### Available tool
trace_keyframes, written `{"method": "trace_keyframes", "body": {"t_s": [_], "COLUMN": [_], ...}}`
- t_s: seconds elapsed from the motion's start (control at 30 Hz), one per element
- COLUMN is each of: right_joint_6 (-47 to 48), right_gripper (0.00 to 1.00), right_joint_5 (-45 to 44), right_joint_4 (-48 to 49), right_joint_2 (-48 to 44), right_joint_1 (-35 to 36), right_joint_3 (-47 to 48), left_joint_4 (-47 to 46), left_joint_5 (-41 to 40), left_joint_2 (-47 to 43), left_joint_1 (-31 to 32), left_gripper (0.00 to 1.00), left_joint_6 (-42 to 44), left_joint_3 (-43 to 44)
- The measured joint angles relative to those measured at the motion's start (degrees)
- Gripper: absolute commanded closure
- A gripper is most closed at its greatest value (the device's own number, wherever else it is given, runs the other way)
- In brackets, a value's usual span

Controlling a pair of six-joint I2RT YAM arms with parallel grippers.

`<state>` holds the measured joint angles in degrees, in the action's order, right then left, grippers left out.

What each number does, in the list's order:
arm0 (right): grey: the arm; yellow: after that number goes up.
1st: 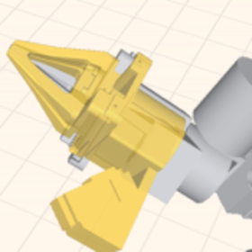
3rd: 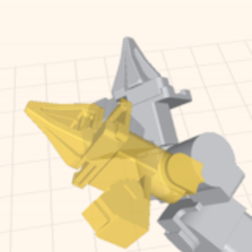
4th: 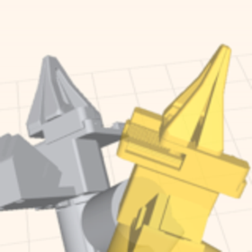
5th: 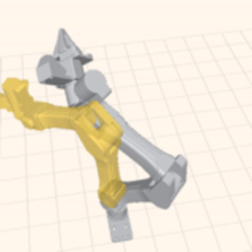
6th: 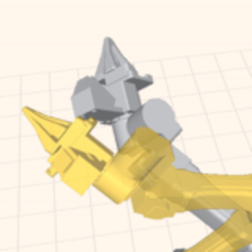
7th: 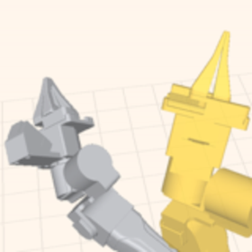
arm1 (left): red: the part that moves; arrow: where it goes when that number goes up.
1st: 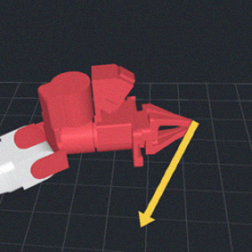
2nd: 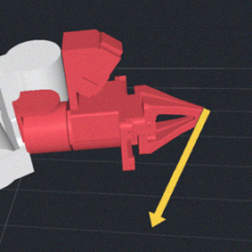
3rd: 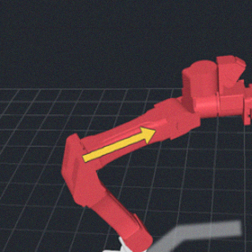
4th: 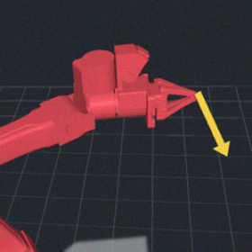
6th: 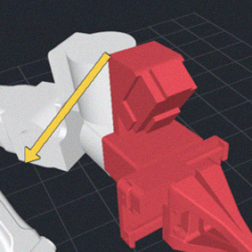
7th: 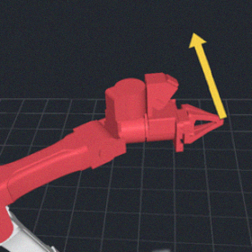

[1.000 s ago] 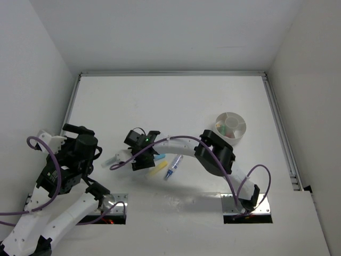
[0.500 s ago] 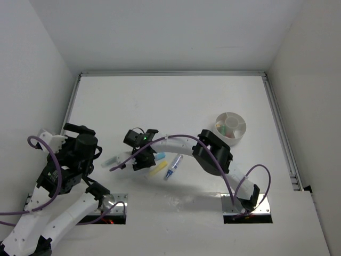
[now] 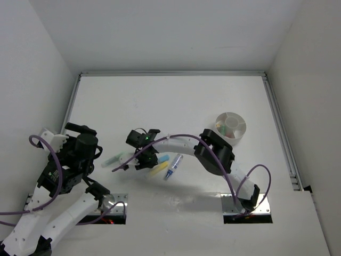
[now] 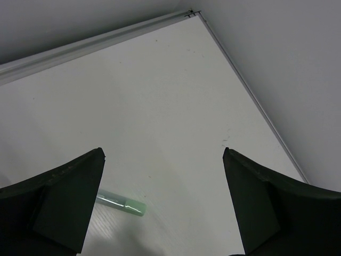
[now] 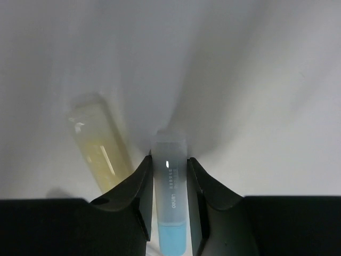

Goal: Sort the stationery into containers
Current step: Pick up the pen from the center of the board, then place the pen in the storage box.

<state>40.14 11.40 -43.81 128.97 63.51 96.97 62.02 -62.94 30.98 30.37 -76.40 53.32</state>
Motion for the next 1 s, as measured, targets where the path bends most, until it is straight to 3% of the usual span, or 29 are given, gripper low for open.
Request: {"method": "trace_keyframes", "body": {"t_s": [0.17, 0.3, 0.4, 0.53, 0.63, 0.83, 1.0], "right_joint_6": [-5.3, -10.3, -13.5, -18.1, -21.6, -28.5, -31.8], "right_gripper": [1.00, 1.00, 1.00, 1.00, 1.00, 1.00, 1.00], "right_joint_5": [-11.0, -23.6, -32.4, -41.2, -44.4, -47.3, -50.7], "right_joint_4": [10.5, 25.5, 35.7, 44.9, 47.0, 47.0, 51.5], "right_joint_2": [-6.9, -19.6, -30.8, -43.9, -51.9, -64.6, -67.5], "right_joint_1": [-0.9, -4.1, -8.3, -15.4, -20.7, -30.9, -37.9], "right_joint_3": [-8.9, -19.7, -25.0, -29.5, -34.0, -45.8, -52.5], "left_joint_4": [-0.8, -3.1, -7.1, -15.0, -20.4, -27.7, -29.7], "left_joint_5": [0.4, 1.6, 4.9, 13.8, 22.9, 39.8, 44.9], "left_joint_2": [-0.4, -0.7, -0.6, 3.6, 10.3, 22.9, 23.2], "left_joint_1": [0.0, 0.0, 0.0, 1.0, 2.0, 3.0, 3.1], "left_gripper": [0.01, 0.02, 0.16, 0.54, 0.64, 0.64, 0.62], "left_joint_6": [0.9, 3.1, 7.6, 17.3, 25.2, 38.0, 42.0], "left_joint_3": [-0.1, -0.8, -2.1, -3.4, -3.9, -4.8, -5.2]}}
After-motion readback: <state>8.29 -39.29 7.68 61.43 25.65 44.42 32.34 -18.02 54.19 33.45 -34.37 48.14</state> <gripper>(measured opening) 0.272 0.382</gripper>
